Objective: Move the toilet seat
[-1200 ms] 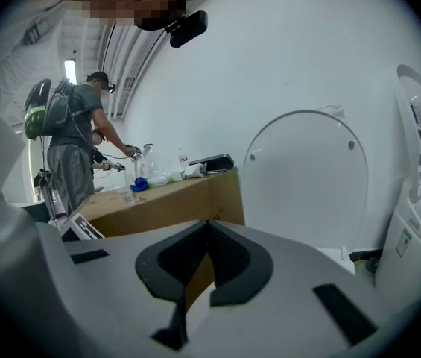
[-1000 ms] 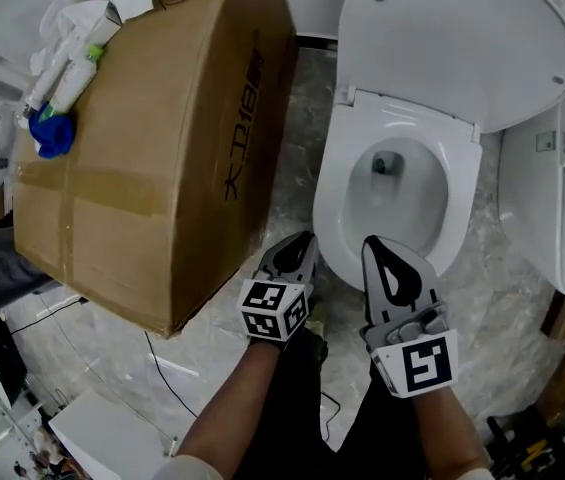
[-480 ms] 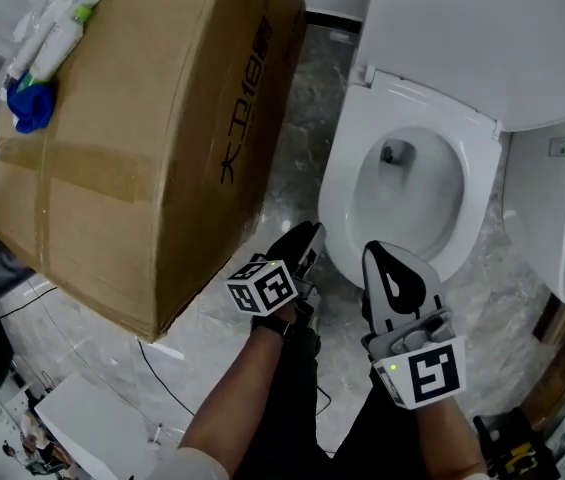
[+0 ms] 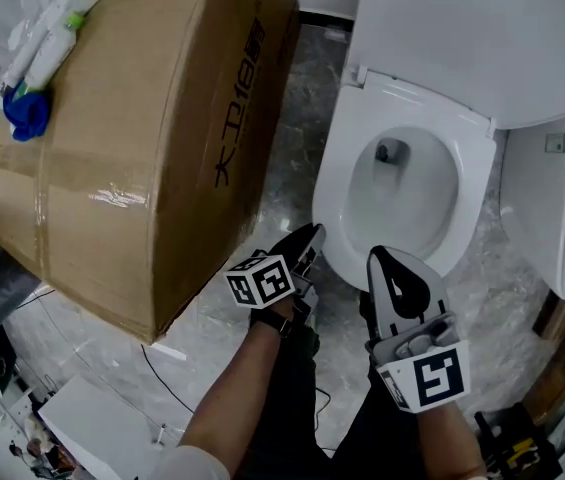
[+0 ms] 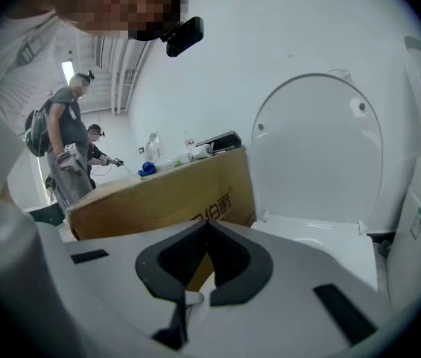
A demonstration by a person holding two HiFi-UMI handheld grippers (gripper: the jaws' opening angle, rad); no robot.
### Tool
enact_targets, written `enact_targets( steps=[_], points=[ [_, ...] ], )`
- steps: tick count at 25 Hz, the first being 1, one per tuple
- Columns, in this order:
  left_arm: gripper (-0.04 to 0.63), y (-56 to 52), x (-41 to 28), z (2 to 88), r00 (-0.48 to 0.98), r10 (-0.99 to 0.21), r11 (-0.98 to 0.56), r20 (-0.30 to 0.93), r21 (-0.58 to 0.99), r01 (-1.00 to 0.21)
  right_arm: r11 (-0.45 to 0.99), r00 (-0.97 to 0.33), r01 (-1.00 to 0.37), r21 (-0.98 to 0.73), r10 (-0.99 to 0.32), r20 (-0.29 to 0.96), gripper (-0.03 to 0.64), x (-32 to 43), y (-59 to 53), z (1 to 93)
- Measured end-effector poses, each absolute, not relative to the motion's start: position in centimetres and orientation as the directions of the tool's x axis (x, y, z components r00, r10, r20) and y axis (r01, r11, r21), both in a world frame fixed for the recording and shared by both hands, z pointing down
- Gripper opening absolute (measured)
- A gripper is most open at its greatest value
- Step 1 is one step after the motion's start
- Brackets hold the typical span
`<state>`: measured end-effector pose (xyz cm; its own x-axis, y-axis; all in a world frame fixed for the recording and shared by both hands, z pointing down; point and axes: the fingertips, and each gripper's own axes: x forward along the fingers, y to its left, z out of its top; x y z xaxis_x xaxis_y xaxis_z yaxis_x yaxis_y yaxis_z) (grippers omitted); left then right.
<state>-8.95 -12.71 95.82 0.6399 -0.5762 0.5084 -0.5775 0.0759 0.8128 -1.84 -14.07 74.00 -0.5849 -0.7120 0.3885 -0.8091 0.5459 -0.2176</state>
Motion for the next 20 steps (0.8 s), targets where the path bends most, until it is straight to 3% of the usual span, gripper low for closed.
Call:
enact_targets(
  steps=[20],
  points=[
    [0.084,-13.4,-8.7,86.1,0.638,-0.546,0.083,0.543,0.793,-0.604,0.468,-0.522,-0.853,-0.233,-0.764,0.378,0.012,2.2,-14.4,64.1]
  ],
)
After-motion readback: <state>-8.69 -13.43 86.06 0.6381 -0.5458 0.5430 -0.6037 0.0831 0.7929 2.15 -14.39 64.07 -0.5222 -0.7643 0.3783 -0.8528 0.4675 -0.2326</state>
